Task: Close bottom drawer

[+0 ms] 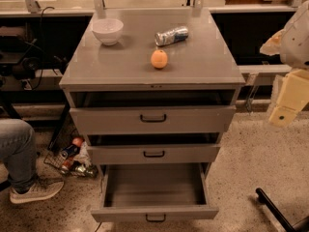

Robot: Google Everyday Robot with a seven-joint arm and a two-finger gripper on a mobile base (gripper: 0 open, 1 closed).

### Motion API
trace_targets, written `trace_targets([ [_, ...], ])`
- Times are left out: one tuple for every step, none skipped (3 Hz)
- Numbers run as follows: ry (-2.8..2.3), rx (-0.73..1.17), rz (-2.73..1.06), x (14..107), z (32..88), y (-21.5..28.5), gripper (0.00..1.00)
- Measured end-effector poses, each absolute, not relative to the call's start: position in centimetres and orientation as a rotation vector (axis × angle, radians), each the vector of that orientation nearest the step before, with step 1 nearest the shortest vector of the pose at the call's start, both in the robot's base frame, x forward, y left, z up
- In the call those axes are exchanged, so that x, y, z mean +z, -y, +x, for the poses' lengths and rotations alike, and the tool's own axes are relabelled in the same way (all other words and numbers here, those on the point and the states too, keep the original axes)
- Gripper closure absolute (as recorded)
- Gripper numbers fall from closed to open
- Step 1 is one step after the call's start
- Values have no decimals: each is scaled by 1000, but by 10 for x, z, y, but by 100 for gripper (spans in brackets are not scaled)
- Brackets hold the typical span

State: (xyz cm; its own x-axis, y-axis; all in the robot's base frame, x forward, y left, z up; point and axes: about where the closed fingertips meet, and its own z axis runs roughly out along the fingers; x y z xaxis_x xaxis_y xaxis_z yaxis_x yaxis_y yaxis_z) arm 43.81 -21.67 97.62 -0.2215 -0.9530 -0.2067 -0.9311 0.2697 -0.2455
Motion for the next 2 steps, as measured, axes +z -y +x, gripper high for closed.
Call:
trace_targets([
  [-2231, -99, -1723, 976, 438, 217, 0],
  [-2278, -15, -1732, 951, 428, 218, 0],
])
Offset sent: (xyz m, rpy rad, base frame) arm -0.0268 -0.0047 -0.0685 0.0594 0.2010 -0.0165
